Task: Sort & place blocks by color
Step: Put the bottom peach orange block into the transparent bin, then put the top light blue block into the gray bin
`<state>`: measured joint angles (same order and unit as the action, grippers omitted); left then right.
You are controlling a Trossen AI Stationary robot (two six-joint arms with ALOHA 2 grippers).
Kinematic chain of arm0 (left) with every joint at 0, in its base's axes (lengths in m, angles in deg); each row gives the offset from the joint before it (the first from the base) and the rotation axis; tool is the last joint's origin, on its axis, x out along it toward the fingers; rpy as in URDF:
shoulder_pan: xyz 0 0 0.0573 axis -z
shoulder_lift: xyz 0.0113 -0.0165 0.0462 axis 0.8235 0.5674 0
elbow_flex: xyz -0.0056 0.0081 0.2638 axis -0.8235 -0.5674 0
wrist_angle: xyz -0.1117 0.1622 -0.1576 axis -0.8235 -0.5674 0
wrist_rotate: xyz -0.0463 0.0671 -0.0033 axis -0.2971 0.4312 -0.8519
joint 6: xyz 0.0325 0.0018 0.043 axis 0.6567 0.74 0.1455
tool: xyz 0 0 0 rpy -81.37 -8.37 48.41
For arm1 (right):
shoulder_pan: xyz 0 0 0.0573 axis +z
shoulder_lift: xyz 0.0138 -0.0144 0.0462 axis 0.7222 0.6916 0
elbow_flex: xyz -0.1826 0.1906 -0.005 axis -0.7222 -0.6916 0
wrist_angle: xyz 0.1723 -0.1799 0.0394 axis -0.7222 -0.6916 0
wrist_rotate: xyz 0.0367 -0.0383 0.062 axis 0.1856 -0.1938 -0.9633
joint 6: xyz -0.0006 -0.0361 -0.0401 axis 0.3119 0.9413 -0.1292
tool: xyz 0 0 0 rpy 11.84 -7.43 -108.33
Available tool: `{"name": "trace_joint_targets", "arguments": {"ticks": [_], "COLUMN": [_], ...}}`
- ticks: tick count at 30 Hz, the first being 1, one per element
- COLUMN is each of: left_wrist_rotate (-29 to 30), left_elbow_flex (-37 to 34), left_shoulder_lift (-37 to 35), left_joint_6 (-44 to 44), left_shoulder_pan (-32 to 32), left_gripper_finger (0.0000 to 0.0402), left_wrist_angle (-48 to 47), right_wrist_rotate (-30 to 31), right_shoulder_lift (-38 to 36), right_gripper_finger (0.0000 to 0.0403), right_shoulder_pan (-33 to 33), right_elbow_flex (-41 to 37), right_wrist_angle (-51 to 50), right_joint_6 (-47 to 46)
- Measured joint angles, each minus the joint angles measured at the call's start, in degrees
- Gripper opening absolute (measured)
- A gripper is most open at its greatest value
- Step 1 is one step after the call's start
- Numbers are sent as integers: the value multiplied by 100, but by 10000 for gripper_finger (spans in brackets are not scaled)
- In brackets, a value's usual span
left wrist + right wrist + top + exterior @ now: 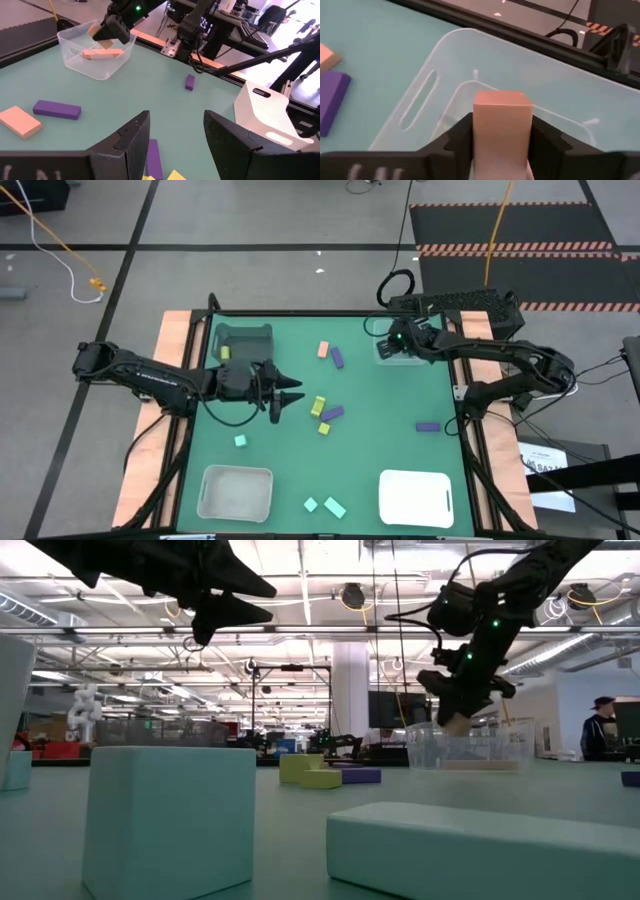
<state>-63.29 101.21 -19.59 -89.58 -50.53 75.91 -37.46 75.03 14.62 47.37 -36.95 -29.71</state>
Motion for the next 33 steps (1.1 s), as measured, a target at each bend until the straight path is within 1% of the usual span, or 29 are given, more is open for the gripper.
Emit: {"name": "trace_joint_targets", "arguments": {"ticks": [3,5,7,10,13,15,19,21,22,24,26,30,33], "left_wrist_rotate": [0,1,1,-1,-72,-299,-1168,-1600,-1710,-1754,-1753,-1742,-1557], "left_elbow_flex": [0,0,0,0,0,0,0,0,0,0,-2,-2,-2], "left_shoulder_lift": [0,0,0,0,0,0,0,0,0,0,0,0,0], "left_joint_6": [-82,-186,-311,-474,-430,-412,-1054,-1425,-1563,-1785,-1880,-1921,-1953], "left_shoulder_pan": [0,0,0,2,72,149,393,597,721,990,1273,1785,2064], "left_gripper_finger": [186,186,186,186,186,186,186,186,186,186,186,186,186], "left_wrist_angle": [-72,-172,-331,-705,-1311,-1852,-3119,-3865,-4220,-4860,-5310,-5566,-5615], "right_wrist_rotate": [3,1,-1,-19,-366,-674,-1195,-1327,-1339,-1341,-1341,-1341,-1339], "right_shoulder_lift": [-2,0,0,-5,-89,-170,-356,-428,-454,-523,-554,-573,-572], "right_gripper_finger": [195,224,243,261,268,270,267,265,265,265,265,265,265], "right_shoulder_pan": [-66,-63,-62,-55,-52,-51,-50,-46,-42,-39,-39,-39,-37], "right_elbow_flex": [0,0,0,0,0,2,4,4,4,4,4,4,4], "right_wrist_angle": [-53,-70,-77,-92,-105,-99,-162,-190,-184,-178,-164,-168,-170], "right_joint_6": [0,0,32,114,174,216,216,244,286,314,320,352,367]}}
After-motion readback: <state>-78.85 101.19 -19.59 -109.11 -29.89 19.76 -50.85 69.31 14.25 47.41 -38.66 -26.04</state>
